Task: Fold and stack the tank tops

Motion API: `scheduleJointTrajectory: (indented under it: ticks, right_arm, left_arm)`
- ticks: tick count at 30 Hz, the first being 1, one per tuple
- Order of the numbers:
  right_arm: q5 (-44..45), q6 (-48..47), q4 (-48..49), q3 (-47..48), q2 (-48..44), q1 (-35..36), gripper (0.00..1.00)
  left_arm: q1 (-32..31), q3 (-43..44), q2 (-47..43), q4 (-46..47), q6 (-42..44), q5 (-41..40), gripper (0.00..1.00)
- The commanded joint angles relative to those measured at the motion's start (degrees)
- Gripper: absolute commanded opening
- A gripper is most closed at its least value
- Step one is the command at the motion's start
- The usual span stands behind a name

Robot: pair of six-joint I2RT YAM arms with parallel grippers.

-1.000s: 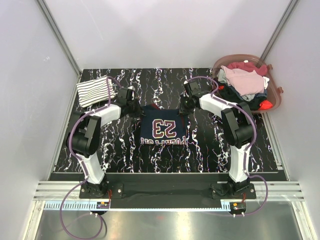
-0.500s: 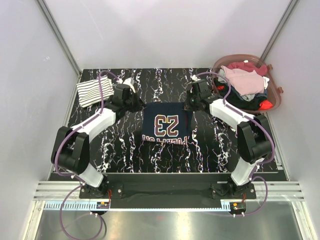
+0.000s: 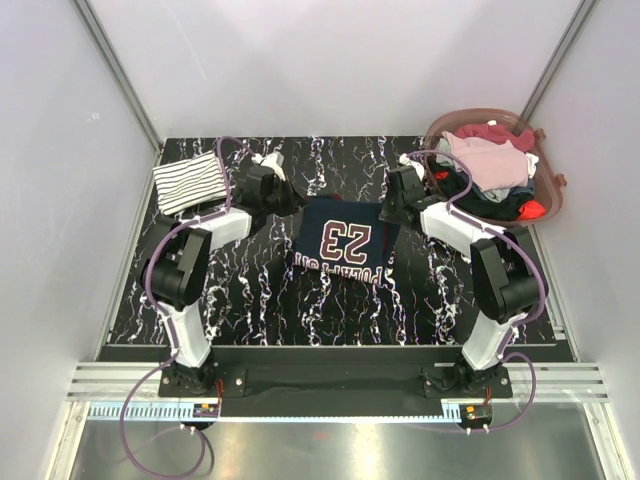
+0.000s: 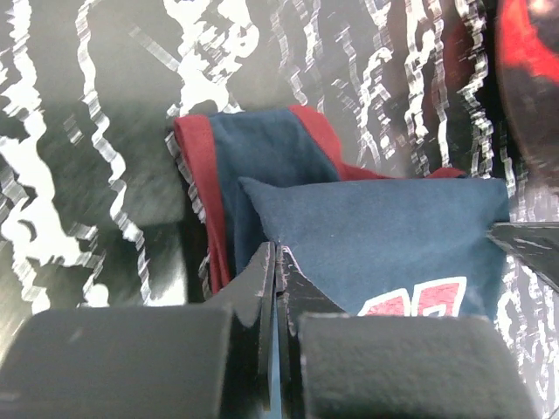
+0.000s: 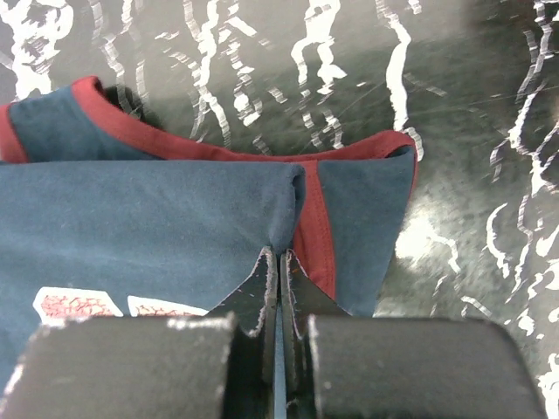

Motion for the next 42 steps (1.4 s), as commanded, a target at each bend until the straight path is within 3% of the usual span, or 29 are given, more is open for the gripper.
scheduleJointTrajectory:
  ticks: [1,5,9,15,20,32,39,42]
  right_arm:
    - [2.26,0.07,4.08,-1.01,1.55,-1.3,0.0]
    - [-5.13,-1.43,4.17,0.56,3.14,-1.21,0.0]
    - [-12.96,-2.22,4.08,2.5,5.25,0.18,0.0]
    - [-12.97,-4.85,2.94,2.24,2.71,8.35,0.0]
    - [-12.36,-3.01,4.26,-3.99,-5.37,8.98,0.0]
    - [-14.38,-2.92,5.14,-10.24,-12.24,9.07,0.0]
    - [-9.2,-2.92,7.68,-14.72,-19.44,9.07,0.0]
    - [-2.11,-3.01,7.52,-14.03,-19.02,9.07,0.0]
  left_arm:
    - [0.17,1.11,-0.12,12.21,-1.31,2.91,0.0]
    - [0.17,0.48,-1.97,9.15,-0.34,2.03,0.0]
    - [0.43,-6.71,-7.76,8.26,-1.04,-1.47,0.0]
    - [0.78,-20.59,-24.96,5.98,-4.11,-6.14,0.0]
    - [0.61,-28.95,-35.45,3.61,-5.35,-7.46,0.0]
    - [0.35,-33.09,-43.46,0.71,-4.74,-6.58,0.0]
    - [-0.62,-31.69,-45.48,1.84,-1.75,-7.98,0.0]
    - [-0.62,-28.09,-41.28,3.34,-0.87,-8.34,0.0]
